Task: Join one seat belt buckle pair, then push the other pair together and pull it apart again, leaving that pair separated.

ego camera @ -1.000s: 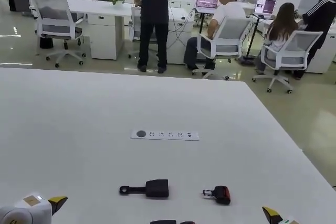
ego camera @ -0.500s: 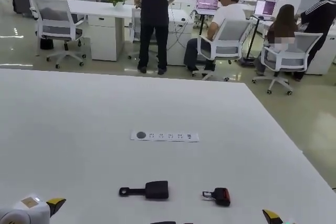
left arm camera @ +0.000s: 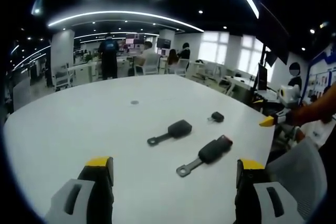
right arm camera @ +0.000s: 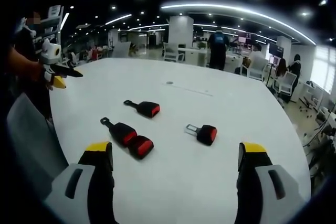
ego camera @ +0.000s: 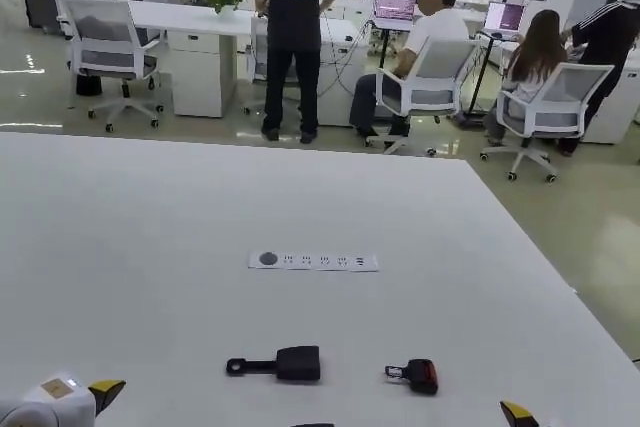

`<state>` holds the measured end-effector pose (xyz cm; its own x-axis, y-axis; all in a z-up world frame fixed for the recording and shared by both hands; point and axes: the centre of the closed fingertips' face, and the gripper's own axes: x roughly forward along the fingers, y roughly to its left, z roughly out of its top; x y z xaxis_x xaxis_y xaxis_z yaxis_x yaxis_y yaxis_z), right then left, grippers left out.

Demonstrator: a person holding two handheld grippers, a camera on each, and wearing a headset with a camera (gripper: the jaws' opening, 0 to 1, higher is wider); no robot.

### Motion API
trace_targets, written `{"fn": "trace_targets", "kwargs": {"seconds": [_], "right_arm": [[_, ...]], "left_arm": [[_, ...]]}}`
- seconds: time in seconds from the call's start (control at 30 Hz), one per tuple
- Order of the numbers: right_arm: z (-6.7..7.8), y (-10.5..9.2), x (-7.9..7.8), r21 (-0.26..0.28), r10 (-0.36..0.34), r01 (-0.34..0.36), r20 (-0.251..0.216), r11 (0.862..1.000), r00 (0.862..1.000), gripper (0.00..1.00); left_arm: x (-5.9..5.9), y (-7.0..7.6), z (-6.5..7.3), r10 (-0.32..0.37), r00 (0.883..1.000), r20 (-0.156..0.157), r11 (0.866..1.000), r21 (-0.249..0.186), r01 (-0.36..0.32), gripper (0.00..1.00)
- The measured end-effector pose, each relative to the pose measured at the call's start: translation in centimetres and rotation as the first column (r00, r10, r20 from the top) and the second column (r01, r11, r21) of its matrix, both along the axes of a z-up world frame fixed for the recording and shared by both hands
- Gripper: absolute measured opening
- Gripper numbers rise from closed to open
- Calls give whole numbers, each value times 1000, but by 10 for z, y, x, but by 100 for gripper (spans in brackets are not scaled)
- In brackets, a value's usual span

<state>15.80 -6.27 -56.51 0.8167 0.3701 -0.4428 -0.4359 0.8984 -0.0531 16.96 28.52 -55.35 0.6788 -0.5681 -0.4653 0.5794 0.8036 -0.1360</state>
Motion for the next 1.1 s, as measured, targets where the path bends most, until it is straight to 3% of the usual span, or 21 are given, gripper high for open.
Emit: {"fn": "trace_targets", "kwargs": {"seconds": [1.1], "right_arm": [[3, 2, -3, 6, -6, 6, 5, 1000, 1000, 100]], "left_arm": [[-5, -3, 2, 6, 1000, 1, 1000, -10, -6, 100]]}}
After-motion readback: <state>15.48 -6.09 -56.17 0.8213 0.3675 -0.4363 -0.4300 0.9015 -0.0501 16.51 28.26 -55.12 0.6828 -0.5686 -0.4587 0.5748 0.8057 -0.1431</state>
